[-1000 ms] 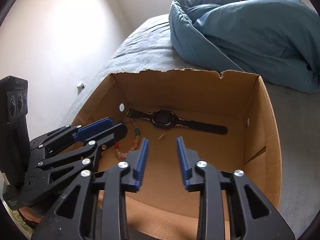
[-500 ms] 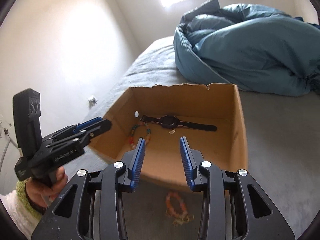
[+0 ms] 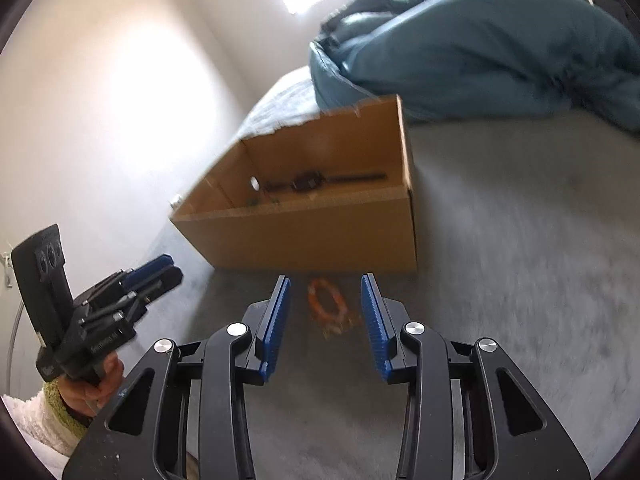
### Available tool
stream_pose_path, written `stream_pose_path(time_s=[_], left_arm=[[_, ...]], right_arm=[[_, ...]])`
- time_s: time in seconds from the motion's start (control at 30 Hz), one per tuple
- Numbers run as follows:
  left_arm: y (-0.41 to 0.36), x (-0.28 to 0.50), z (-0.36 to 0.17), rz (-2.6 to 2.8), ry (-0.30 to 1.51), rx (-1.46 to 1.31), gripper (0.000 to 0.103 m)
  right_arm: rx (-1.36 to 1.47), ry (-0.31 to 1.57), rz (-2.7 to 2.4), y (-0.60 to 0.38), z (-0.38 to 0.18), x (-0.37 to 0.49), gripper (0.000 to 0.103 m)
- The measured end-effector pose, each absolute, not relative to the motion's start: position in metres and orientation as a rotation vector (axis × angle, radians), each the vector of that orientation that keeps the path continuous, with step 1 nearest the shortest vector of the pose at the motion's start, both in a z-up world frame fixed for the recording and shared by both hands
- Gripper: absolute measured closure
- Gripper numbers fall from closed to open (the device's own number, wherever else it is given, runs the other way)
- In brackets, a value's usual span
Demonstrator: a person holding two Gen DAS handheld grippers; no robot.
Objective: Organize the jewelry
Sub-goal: 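Move both open tools back toward the orange-pink bead bracelet, then close the left tool on a small gold piece while the right tool grasps a gold chain piece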
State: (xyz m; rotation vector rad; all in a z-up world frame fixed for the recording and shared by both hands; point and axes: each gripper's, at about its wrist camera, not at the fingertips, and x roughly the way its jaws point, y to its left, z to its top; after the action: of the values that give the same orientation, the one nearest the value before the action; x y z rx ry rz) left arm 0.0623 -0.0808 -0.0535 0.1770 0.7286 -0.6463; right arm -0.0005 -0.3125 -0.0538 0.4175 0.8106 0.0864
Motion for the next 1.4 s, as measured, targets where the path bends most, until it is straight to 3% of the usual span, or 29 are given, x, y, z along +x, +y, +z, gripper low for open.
stream_pose_path(time_s=[0.27, 0.8, 1.17, 1.4], left_arm=[[-0.116, 0.046, -0.102, -0.704, 0.791, 0.254, 0.065], [-0.170, 0.054, -0.133, -0.812, 0.846, 0.267, 0.065], [-0.179, 0.070, -0.157, -0.801, 0.935, 0.265, 0.081], [-0.182, 0.070, -0.155, -0.799, 0.932, 0.273, 0.084]], right_arm=[[0.319, 0.910, 0.045, -0.301, -0.099, -0.007, 0.066], [0.237, 0.987, 0.101, -0.299, -0.139, 0.018, 0.069], [0.187, 0.991, 0.132, -0.286, -0.147, 0.032, 0.070], [0.190, 0.966, 0.146, -0.286, -0.148, 0.028, 0.075]])
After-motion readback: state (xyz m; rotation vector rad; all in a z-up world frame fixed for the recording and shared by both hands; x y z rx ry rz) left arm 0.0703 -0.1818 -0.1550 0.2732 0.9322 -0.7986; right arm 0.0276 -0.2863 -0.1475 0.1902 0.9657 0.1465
